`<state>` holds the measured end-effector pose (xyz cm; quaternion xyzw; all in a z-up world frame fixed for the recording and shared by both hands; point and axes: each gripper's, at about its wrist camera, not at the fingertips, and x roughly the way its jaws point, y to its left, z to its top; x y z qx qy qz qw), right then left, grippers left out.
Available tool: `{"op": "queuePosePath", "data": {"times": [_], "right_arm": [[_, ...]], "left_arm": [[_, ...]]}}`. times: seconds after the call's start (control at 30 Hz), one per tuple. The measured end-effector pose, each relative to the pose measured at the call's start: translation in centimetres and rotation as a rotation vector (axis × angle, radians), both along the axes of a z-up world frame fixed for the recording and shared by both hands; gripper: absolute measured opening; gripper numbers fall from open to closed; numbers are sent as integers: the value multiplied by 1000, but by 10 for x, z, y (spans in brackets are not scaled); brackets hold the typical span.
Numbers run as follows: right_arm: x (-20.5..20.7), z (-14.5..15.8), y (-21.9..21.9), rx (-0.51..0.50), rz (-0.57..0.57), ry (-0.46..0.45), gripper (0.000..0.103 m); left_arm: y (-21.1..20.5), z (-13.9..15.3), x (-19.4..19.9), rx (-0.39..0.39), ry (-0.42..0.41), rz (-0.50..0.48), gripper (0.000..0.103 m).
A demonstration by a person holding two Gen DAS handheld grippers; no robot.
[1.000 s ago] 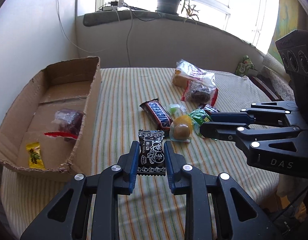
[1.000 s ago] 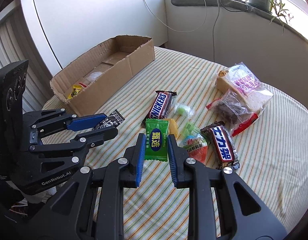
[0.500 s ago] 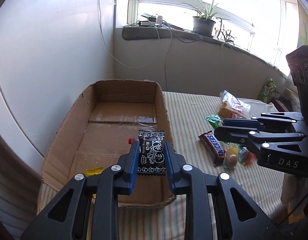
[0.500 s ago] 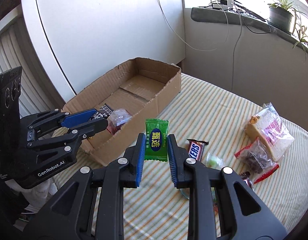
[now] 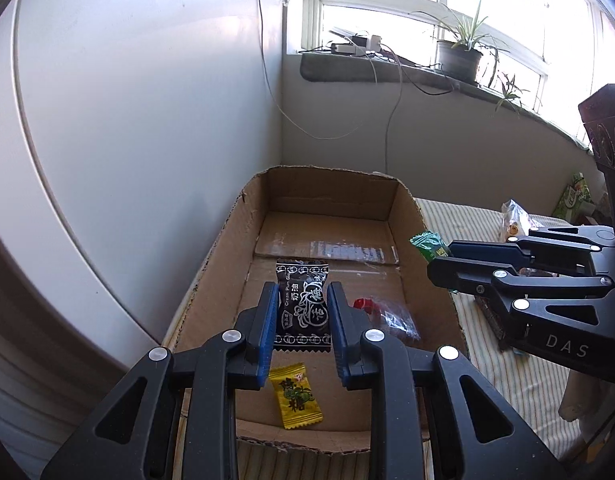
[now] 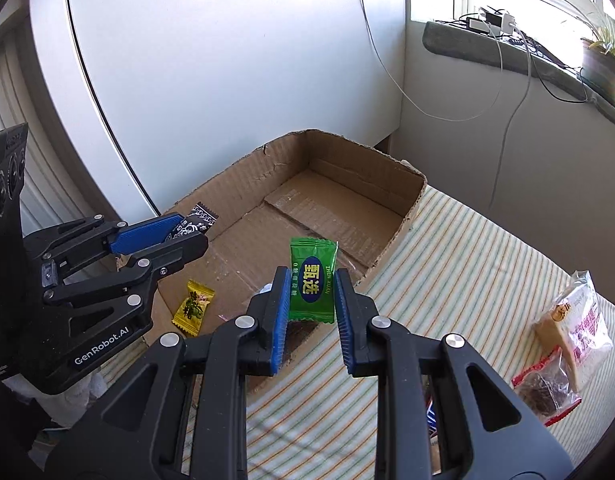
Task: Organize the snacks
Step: 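Carry both packets over the box and open both grippers to drop them, then grasp the chocolate egg in a clear cup with the left gripper while the right grasps a brown ball candy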
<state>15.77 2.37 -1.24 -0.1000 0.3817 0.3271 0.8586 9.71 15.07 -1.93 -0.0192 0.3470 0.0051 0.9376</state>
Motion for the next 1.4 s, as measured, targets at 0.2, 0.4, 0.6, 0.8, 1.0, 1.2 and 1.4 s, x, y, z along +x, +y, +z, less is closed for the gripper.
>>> {"op": "queuePosePath", "data": {"times": [0.2,0.4,0.6,0.8,1.0,1.2,1.4], "right_arm": [[5,-7,13,-20,14,7,23],[7,-9,17,-28,25,8,23],[5,-8,20,-35,35,-12,31],[2,-2,2,-13,2,-32,56],[-9,6,-28,-26,-30,-69,57],[-24,5,-78,-16,-79,-81,57],[-42,0,-141,-23,-160,-106,63]], "left_arm": [[6,-3,2,2,10,9,23],[8,-1,1,-4,6,18,23],[7,0,-2,-3,-5,19,23],[9,5,-12,-11,-66,37,54],[-2,14,-26,-33,-93,19,56],[-35,13,-36,-35,-82,-43,56],[-75,6,-40,-57,-60,-124,56]]}}
